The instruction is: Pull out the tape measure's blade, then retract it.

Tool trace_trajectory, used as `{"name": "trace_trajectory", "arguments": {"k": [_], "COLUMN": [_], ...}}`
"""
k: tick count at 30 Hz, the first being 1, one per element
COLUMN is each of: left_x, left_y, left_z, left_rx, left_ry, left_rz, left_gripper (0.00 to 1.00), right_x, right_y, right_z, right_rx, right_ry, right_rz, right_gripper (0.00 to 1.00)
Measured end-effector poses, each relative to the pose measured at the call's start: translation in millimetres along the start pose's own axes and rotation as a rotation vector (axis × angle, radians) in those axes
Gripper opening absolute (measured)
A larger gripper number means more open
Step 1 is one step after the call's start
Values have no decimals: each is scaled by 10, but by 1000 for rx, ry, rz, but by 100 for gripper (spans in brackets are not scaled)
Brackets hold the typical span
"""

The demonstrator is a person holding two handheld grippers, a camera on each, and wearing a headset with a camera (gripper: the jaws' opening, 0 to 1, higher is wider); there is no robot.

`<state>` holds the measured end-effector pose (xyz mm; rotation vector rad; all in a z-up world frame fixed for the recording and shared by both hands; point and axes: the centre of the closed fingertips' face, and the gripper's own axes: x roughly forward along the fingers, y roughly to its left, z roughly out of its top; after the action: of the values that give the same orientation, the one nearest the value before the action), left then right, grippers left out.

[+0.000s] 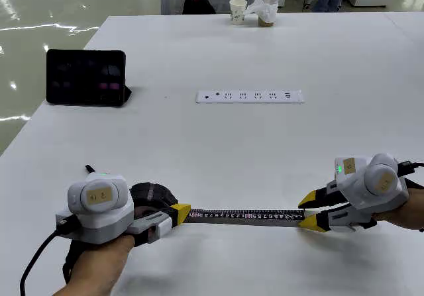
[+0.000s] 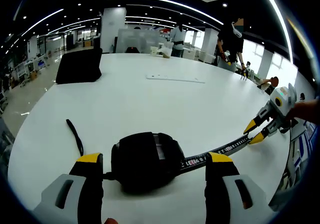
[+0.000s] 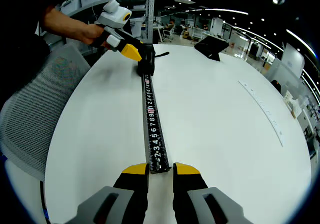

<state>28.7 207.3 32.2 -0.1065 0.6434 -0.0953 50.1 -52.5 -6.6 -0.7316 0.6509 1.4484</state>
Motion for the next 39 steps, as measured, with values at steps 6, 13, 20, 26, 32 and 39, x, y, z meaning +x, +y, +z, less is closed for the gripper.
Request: {"name": "trace_trajectory", "arguments": {"k": [6,13,20,26,32,39], "left_x": [40,84,118,141,156,166], "left_y": [11,24,39,73,108,112], "left_z": [-24,-59,-93,-102,-108,-106], "left_rx": [-8,-22,-45,-66,-75,-82], "left_ry": [13,29,41,45,45,49], "left_rz": [12,25,51,71,88,109], "left_gripper": [75,71,68,66,63,63], "right_x": [35,51,44,45,49,51], "right_y": [11,6,9,12,11,17], "right_z": [-8,-14,-21,-18,-19,-22], "right_rx": [-17,-20,-13,-12,-23,-30], "right_ry": [3,3,-7,-9,-5,1], "right_rz": [14,17,18,18,17,19], "right_gripper": [14,13,12,11,10,10]}}
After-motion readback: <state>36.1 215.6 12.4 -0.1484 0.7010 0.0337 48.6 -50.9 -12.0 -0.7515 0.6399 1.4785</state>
